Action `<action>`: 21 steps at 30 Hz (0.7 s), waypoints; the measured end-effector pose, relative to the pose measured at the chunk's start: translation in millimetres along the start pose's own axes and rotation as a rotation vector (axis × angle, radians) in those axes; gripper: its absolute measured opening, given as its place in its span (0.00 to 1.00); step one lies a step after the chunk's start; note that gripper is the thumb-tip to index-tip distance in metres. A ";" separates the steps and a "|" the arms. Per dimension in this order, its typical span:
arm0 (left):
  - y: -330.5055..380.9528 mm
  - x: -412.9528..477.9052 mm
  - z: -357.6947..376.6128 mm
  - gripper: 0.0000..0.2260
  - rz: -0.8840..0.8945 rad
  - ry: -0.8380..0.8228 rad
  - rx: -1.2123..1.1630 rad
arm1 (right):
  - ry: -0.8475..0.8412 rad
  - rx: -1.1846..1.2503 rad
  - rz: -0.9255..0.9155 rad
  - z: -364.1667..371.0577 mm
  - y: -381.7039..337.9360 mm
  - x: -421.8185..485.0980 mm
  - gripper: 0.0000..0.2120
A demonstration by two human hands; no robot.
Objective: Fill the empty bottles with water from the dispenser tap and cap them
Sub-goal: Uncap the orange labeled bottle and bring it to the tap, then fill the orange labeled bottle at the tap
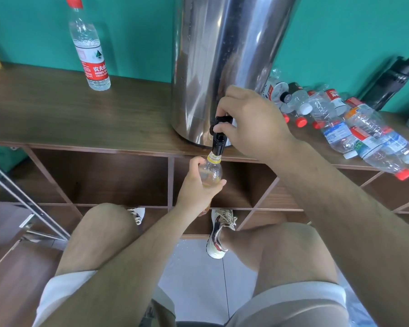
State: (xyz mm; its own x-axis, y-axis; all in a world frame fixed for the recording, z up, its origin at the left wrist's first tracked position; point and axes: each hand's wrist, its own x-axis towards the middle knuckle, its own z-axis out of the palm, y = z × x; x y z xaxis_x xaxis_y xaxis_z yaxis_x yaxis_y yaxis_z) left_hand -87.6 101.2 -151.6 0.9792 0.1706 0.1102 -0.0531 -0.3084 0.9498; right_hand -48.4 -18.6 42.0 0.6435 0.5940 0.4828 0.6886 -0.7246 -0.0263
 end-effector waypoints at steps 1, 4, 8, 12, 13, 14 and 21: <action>0.3 0.0 -0.1 0.29 0.006 0.001 0.002 | 0.020 -0.001 -0.021 1.2 0.6 -0.7 0.09; 1.2 -1.0 -1.1 0.29 0.025 0.003 -0.008 | 0.094 -0.028 -0.087 5.7 2.6 -3.5 0.09; 0.5 0.0 -2.8 0.29 0.035 -0.005 -0.014 | 0.169 -0.053 -0.157 12.7 3.4 -8.1 0.08; -0.8 0.4 -2.1 0.29 0.029 -0.022 -0.027 | 0.199 -0.066 -0.207 15.8 4.3 -13.2 0.08; -0.8 0.4 -1.9 0.29 0.028 -0.028 -0.027 | 0.205 -0.068 -0.221 16.3 4.5 -14.9 0.08; -0.1 0.2 -2.2 0.30 0.026 -0.032 -0.026 | 0.212 -0.075 -0.234 17.0 4.5 -17.1 0.08; 3.7 -1.7 -4.5 0.30 -0.008 -0.052 -0.025 | 0.312 -0.165 -0.300 28.2 9.4 -32.0 0.10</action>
State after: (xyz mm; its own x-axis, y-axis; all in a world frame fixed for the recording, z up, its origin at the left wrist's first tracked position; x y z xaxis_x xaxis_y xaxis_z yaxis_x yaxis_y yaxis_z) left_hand -90.4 104.0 -146.9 0.9884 0.1236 0.0881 -0.0498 -0.2837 0.9576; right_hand -53.2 -34.6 1.6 0.2747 0.6708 0.6889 0.7506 -0.5974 0.2823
